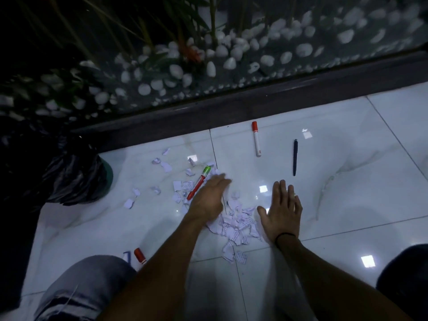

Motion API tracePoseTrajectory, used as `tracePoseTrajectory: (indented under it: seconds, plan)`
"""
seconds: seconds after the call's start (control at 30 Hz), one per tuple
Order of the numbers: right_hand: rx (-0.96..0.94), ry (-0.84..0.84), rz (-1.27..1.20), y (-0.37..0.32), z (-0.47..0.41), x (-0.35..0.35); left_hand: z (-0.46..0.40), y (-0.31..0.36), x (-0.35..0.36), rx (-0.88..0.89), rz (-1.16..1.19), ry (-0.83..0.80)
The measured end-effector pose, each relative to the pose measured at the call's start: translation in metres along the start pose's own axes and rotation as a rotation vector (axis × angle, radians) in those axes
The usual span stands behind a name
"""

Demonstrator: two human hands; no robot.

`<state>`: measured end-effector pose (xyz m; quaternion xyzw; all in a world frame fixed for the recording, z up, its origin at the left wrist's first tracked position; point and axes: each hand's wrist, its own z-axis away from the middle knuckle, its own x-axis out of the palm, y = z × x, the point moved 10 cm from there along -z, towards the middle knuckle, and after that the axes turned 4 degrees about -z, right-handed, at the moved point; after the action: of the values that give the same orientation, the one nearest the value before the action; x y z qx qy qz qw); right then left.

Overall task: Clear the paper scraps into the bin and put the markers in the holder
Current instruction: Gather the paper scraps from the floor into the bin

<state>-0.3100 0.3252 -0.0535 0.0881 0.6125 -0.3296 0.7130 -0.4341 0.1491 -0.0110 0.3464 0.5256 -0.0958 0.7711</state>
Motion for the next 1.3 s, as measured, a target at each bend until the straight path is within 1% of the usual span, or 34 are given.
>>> tracePoseTrajectory:
  seconds: [0.07,0.13,0.2,0.3,0.37,0.4,0.43,0.47,0.53,0.57,0.6,0.63,0.7,0.77,0.87,0.9,0.97,1.03,1.07,1.1,1.17,1.23,1.3]
  plan:
    - [0.032,-0.046,-0.043,-0.002,-0.003,0.005,-0.006,-0.017,-0.006,-0.068,-0.042,0.028]
    - [0.053,-0.084,-0.081,-0.003,-0.006,0.008,-0.008,-0.021,0.001,-0.122,-0.065,-0.020]
    - [0.038,-0.107,-0.093,-0.005,-0.007,0.006,-0.001,-0.018,0.011,-0.167,-0.036,-0.070]
    - [0.018,-0.166,-0.125,-0.006,-0.003,0.004,0.020,-0.002,0.028,-0.131,0.003,-0.144]
    - [-0.004,-0.229,-0.130,-0.013,0.006,0.004,0.037,0.007,0.030,-0.103,0.072,-0.174]
    - [-0.026,-0.259,-0.123,-0.020,0.011,0.004,0.043,0.007,0.027,-0.114,0.119,-0.163]
    - [-0.043,-0.286,-0.122,-0.027,0.016,0.002,0.048,0.005,0.020,-0.139,0.155,-0.119]
    - [-0.054,-0.307,-0.135,-0.035,0.017,-0.001,0.052,-0.001,0.008,-0.182,0.163,-0.042]
    - [-0.058,-0.322,-0.185,-0.050,0.013,-0.011,0.063,-0.018,-0.017,-0.318,0.086,0.113]
    - [-0.073,-0.315,-0.210,-0.059,0.007,-0.016,0.068,-0.026,-0.026,-0.393,0.026,0.134]
    - [-0.107,-0.303,-0.224,-0.072,0.000,-0.021,0.073,-0.035,-0.028,-0.468,-0.020,0.113]
    - [-0.153,-0.287,-0.231,-0.087,-0.006,-0.025,0.078,-0.043,-0.023,-0.525,-0.029,0.054]
    - [-0.243,-0.275,-0.225,-0.118,-0.016,-0.027,0.087,-0.054,-0.005,-0.580,0.024,-0.063]
    - [-0.309,-0.284,-0.183,-0.142,-0.019,-0.018,0.089,-0.052,0.009,-0.519,0.057,-0.127]
    - [-0.414,-0.355,-0.008,-0.165,-0.009,0.009,0.090,-0.036,0.013,-0.333,0.093,-0.119]
    - [-0.454,-0.361,0.046,-0.168,-0.003,0.016,0.093,-0.033,0.012,-0.313,0.128,-0.118]
    - [-0.506,-0.343,0.081,-0.169,0.009,0.018,0.099,-0.041,0.003,-0.352,0.200,-0.042]
    - [-0.559,-0.325,0.089,-0.169,0.021,0.012,0.102,-0.054,-0.017,-0.418,0.184,0.100]
    - [-0.589,-0.322,0.106,-0.167,0.026,0.010,0.102,-0.057,-0.023,-0.443,0.178,0.133]
    - [-0.611,-0.328,0.117,-0.164,0.031,0.008,0.101,-0.059,-0.024,-0.474,0.165,0.119]
    - [-0.583,-0.343,0.083,-0.152,0.035,0.005,0.094,-0.058,-0.014,-0.493,0.112,0.030]
    - [-0.496,-0.349,-0.003,-0.136,0.034,0.000,0.087,-0.051,0.000,-0.465,0.062,-0.063]
    - [-0.409,-0.337,-0.054,-0.121,0.034,-0.007,0.082,-0.037,0.011,-0.408,0.059,-0.135]
